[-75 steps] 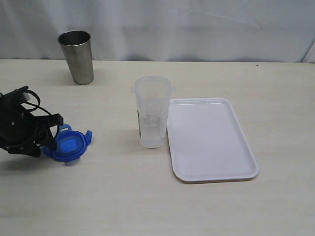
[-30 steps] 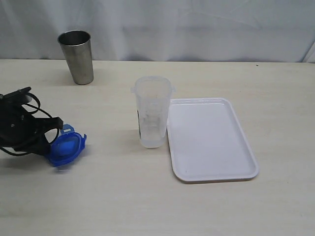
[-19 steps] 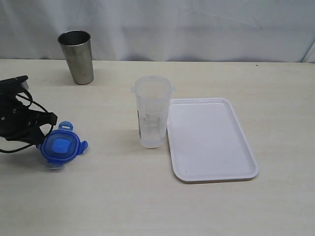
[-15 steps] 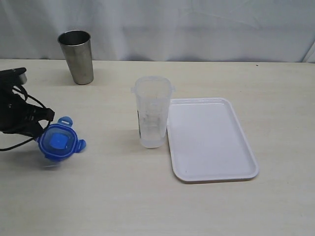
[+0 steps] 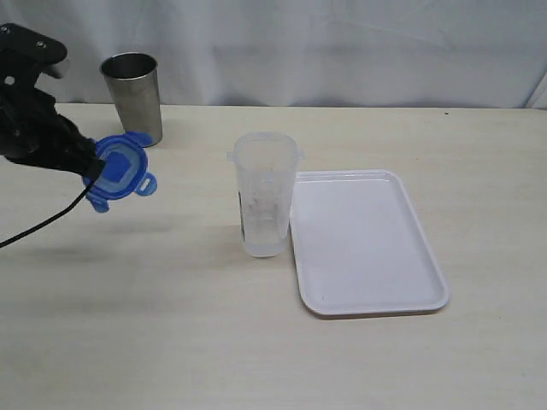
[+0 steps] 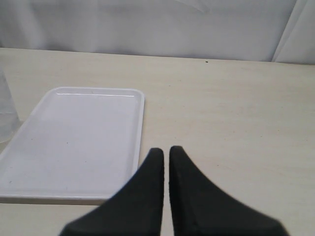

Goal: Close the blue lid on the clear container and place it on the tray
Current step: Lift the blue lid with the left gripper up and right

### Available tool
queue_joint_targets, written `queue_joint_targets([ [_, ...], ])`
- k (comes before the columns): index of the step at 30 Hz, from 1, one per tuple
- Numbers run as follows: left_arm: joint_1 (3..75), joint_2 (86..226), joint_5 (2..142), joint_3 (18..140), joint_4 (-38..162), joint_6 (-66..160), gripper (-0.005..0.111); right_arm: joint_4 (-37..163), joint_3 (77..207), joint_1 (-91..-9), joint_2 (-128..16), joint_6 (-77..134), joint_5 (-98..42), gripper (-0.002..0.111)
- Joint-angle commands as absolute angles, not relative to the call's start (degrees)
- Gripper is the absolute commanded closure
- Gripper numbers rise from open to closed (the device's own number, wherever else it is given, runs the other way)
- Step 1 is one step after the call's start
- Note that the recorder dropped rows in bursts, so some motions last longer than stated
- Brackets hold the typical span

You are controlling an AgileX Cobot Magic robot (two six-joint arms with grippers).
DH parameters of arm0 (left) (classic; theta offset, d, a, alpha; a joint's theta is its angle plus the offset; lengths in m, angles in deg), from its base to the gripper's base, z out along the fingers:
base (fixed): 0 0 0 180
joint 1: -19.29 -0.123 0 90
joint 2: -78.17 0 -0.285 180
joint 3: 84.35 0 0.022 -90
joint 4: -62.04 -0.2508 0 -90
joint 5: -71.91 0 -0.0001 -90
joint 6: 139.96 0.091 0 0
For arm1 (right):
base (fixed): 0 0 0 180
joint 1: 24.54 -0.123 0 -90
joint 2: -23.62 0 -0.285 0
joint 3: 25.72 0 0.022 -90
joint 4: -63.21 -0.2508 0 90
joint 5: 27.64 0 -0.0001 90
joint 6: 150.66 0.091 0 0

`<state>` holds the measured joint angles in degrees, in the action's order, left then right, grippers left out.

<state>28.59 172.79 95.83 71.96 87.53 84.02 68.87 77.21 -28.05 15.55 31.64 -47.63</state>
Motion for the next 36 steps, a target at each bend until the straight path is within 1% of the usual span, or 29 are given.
queue_joint_targets([
  [1, 32.92, 170.33, 86.13, 71.92, 85.1, 86.35, 0.107, 68.5, 77.06, -28.05, 15.83, 31.75, -47.44, 0.104],
  [7, 37.7, 170.49, 69.81, 71.92, 85.01, 86.76, 0.107, 68.5, 77.06, -28.05, 15.83, 31.75, -47.44, 0.104],
  [19, 44.82, 177.15, 48.77, 72.1, 84.19, 97.26, 0.107, 68.5, 77.06, -28.05, 15.83, 31.75, -47.44, 0.104],
  [27, 46.04, 184.93, 50.79, 79.15, 81.98, 96.99, 0.107, 68.5, 77.06, -28.05, 15.83, 31.75, -47.44, 0.104],
  [31, 47.38, 186.12, 50.66, 81.36, 82.02, 97.51, 0.107, 68.5, 77.06, -28.05, 15.83, 31.75, -47.44, 0.104],
  [36, 50.06, 186.12, 52.03, 81.5, 82.15, 105.72, 0.107, 68.5, 77.06, -28.05, 15.83, 31.75, -47.44, 0.104],
])
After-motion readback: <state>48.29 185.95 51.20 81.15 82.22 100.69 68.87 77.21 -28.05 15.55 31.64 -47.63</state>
